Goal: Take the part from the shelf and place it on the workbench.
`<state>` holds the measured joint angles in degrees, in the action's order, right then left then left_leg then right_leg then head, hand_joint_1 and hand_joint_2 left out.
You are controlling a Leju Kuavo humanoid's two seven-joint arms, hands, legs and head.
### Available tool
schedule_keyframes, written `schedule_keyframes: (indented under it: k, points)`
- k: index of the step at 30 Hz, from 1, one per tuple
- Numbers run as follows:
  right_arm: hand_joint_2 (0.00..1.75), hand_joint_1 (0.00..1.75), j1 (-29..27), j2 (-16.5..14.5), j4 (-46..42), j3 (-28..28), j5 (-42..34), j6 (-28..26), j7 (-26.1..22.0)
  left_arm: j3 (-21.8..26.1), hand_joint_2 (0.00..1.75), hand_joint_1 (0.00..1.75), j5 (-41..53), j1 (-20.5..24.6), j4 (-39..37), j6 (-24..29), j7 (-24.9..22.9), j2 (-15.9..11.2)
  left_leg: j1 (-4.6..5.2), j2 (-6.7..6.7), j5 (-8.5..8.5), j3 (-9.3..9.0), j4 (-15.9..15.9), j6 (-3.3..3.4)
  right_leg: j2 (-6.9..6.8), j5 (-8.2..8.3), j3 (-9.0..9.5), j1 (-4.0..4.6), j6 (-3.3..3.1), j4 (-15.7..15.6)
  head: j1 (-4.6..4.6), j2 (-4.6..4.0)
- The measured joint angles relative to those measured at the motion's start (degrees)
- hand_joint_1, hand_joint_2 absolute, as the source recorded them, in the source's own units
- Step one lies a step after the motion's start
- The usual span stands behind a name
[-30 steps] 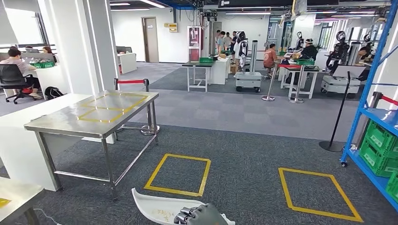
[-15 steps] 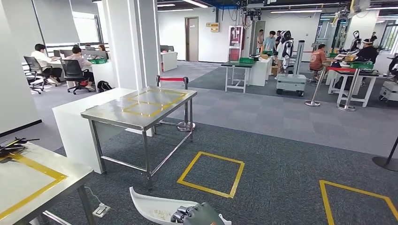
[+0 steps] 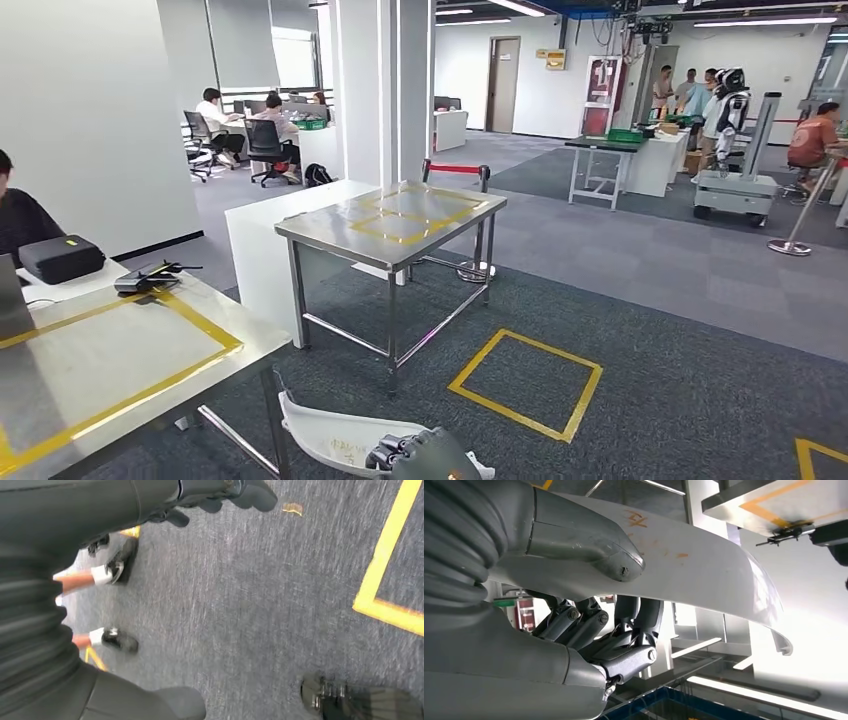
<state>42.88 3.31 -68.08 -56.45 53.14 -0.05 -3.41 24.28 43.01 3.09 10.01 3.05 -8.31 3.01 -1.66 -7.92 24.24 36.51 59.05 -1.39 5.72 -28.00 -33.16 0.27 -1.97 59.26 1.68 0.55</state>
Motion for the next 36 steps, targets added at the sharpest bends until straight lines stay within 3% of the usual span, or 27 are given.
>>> schedule_keyframes:
  k: [1, 2, 4, 6, 8, 9, 11, 13, 15, 17, 19, 21, 23, 24, 25, 26, 28, 30, 32, 33, 34, 36]
  points:
    - [1.75, 1.75, 0.03, -0.02, -0.16, 0.03, 0.08, 0.07, 0.2, 0.01, 1.75, 0.0, 0.0, -0.09, -0.02, -0.01, -0.02, -0.04, -0.13, -0.8, -0.24, 0.21, -0.27, -0.51, -0.78, 0.18, 0.19, 0.07, -0.04, -0.32, 0.06, 0.0]
    - [1.75, 1.75, 0.06, -0.05, -0.33, 0.07, 0.13, 0.12, 0.4, 0.01, 1.75, 0.0, 0.0, -0.23, -0.05, -0.02, -0.02, -0.05, -0.15, -0.65, -0.34, 0.36, -0.35, -0.86, -1.62, 0.42, 0.46, -0.02, -0.12, -0.77, 0.04, 0.0]
    - [1.75, 1.75, 0.11, -0.17, -0.71, 0.19, 0.25, 0.16, 0.58, 0.01, 1.75, 0.0, 0.03, -0.32, -0.09, -0.07, 0.03, -0.05, 0.21, 2.52, 0.99, 1.43, 1.44, -1.42, -3.47, 1.04, 1.1, -0.33, -0.41, -1.85, -0.15, 0.0]
    - [1.75, 1.75, 0.0, -0.13, -0.98, 0.28, 0.36, 0.22, 0.72, 0.01, 1.75, 0.0, 0.1, -0.11, -0.09, -0.14, 0.19, -0.05, 0.33, 6.48, 4.58, 4.07, 7.45, -1.9, -5.34, 1.24, 1.24, -0.29, -0.66, -2.15, -0.34, 0.0]
    - [1.75, 1.75, -0.41, 0.07, -1.35, 0.31, 0.47, 0.38, 0.92, 0.01, 1.75, 0.0, 0.16, -0.05, -0.09, -0.18, 0.46, -0.12, 0.27, 7.46, 7.01, 6.45, 13.31, -2.41, -7.3, 1.1, 1.08, -0.21, -0.74, -1.9, -0.35, 0.0]
    - [1.75, 1.75, -0.63, 0.15, -1.58, 0.33, 0.52, 0.44, 1.02, 0.01, 1.75, 0.0, 0.17, -0.14, -0.09, -0.2, 0.61, -0.17, 0.24, 7.65, 6.76, 6.32, 13.74, -2.58, -8.23, 0.97, 0.97, -0.21, -0.71, -1.71, -0.36, 0.0]
    - [1.75, 1.75, -0.85, 0.26, -1.95, 0.44, 0.61, 0.46, 1.22, 0.01, 1.75, 0.0, 0.21, -0.26, -0.08, -0.32, 0.94, -0.35, 0.21, 8.74, 3.94, 2.85, 8.43, -2.75, -9.87, 0.6, 0.83, -0.26, -0.43, -1.16, -0.39, 0.0]
    - [1.75, 1.75, -0.85, 0.36, -2.25, 0.83, 0.78, 0.38, 1.35, 0.01, 1.75, 0.0, 0.37, -0.11, -0.02, -0.58, 1.24, -0.46, 0.45, 10.99, 2.06, -0.84, 2.23, -2.07, -11.25, 0.06, 0.73, -0.03, 0.11, -0.47, -0.41, 0.0]
    - [1.75, 1.75, -0.76, 0.45, -2.68, 1.35, 0.95, 0.24, 1.38, 0.01, 1.75, 0.0, 0.65, 0.0, 0.03, -0.81, 1.36, -0.5, 0.74, 11.6, 1.88, -1.64, 0.54, -0.87, -12.34, -0.25, 0.77, 0.28, 0.7, -0.1, -0.38, 0.0]
    - [1.75, 1.75, -0.53, 0.5, -3.25, 1.75, 1.01, 0.18, 1.38, 0.01, 1.75, 0.0, 0.87, -0.11, 0.01, -0.87, 1.34, -0.58, 0.63, 10.32, 1.5, -1.4, 0.43, 0.04, -13.0, -0.4, 0.9, 0.24, 1.29, -0.02, -0.34, -0.01]
    - [1.75, 1.75, -0.24, 0.55, -3.84, 2.22, 1.01, 0.17, 1.37, 0.01, 1.75, 0.0, 0.98, -0.14, -0.02, -0.88, 1.42, -0.66, 0.3, 9.2, 1.14, -1.21, 0.24, 0.77, -10.72, -1.92, 0.19, -0.07, 1.99, 1.87, -0.32, -0.01]
    - [1.75, 1.75, -0.13, 0.75, -4.21, 2.79, 1.02, 0.16, 1.37, 0.01, 1.75, 0.0, 1.01, 0.02, -0.01, -0.93, 1.75, -0.8, 0.15, 7.93, 0.83, -0.89, 0.17, 1.26, -7.23, -5.54, -2.57, -0.38, 2.52, 8.18, -0.28, 0.0]
    - [1.75, 1.75, -0.26, 1.07, -4.29, 3.09, 1.2, 0.1, 1.48, 0.01, 1.75, 0.0, 1.01, 0.09, -0.01, -1.01, 2.1, -1.0, 0.18, 6.38, 0.58, -0.53, 0.19, 1.38, -6.1, -8.25, -5.83, -0.5, 2.65, 15.08, -0.25, 0.0]
    - [1.75, 1.75, -0.32, 1.18, -4.34, 3.13, 1.34, 0.03, 1.56, 0.01, 1.75, 0.0, 1.01, 0.02, -0.01, -1.03, 2.14, -1.09, 0.2, 5.56, 0.45, -0.38, 0.21, 1.31, -6.0, -8.12, -6.42, -0.53, 2.59, 16.16, -0.23, 0.0]
    - [1.75, 1.75, -0.34, 1.26, -4.48, 3.2, 1.51, -0.12, 1.65, 0.01, 1.75, 0.0, 0.98, -0.06, -0.02, -1.04, 2.08, -1.17, 0.2, 4.74, 0.3, -0.28, 0.22, 1.18, -5.86, -6.88, -5.9, -0.56, 2.46, 14.98, -0.23, 0.0]
    - [1.75, 1.75, -0.24, 1.31, -4.69, 3.33, 1.62, -0.32, 1.71, 0.01, 1.75, 0.0, 0.94, -0.14, -0.03, -1.04, 1.98, -1.22, 0.18, 3.9, 0.15, -0.22, 0.23, 0.99, -5.35, -4.85, -4.27, -0.61, 2.27, 11.62, -0.22, 0.0]
    - [1.75, 1.75, 0.19, 1.46, -5.21, 3.87, 1.71, -0.65, 1.78, 0.02, 1.75, 0.0, 0.81, -0.14, -0.04, -1.04, 1.78, -1.26, 0.12, 2.37, -0.21, 0.06, 0.26, 0.46, -2.22, -1.68, -0.52, -0.78, 1.93, 3.74, -0.25, -0.01]
    - [1.75, 1.75, 0.55, 1.66, -5.57, 4.38, 1.75, -0.79, 1.86, 0.04, 1.75, 0.0, 0.75, -0.09, -0.03, -1.04, 1.72, -1.34, 0.02, 1.05, -0.72, 0.52, 0.12, -0.32, -0.24, -0.83, 0.92, -0.73, 1.82, 0.29, -0.24, -0.01]
    - [1.75, 1.75, 0.64, 1.83, -5.76, 4.55, 1.82, -0.84, 1.93, 0.07, 1.75, 0.0, 0.73, -0.18, -0.04, -1.03, 1.67, -1.47, -0.15, -0.22, -1.31, 0.98, -0.37, -1.23, -1.53, -0.45, 0.88, -0.56, 1.43, 0.06, -0.23, 0.0]
    - [1.75, 1.75, 0.67, 1.89, -5.84, 4.56, 1.85, -0.85, 1.93, 0.08, 1.75, 0.0, 0.72, -0.27, -0.07, -1.03, 1.65, -1.46, -0.15, 0.22, -1.34, 1.23, -0.33, -1.52, -2.31, -0.2, 0.93, -0.58, 1.07, -0.14, -0.27, 0.0]
    - [1.75, 1.75, 0.74, 1.89, -5.98, 4.57, 1.87, -0.91, 1.92, 0.09, 1.75, 0.0, 0.7, -0.33, -0.1, -1.03, 1.63, -1.45, -0.03, 1.53, -0.77, 1.75, 0.48, -1.74, -3.16, 0.05, 0.97, -0.67, 0.65, -0.36, -0.36, -0.01]
    - [1.75, 1.75, 0.91, 1.89, -6.28, 4.73, 1.87, -1.14, 2.05, 0.09, 1.75, 0.0, 0.7, -0.31, -0.13, -1.03, 1.59, -1.44, 0.29, 5.47, 2.4, 3.96, 5.63, -1.89, -4.89, 0.31, 0.91, -0.64, 0.08, -0.6, -0.53, -0.01]
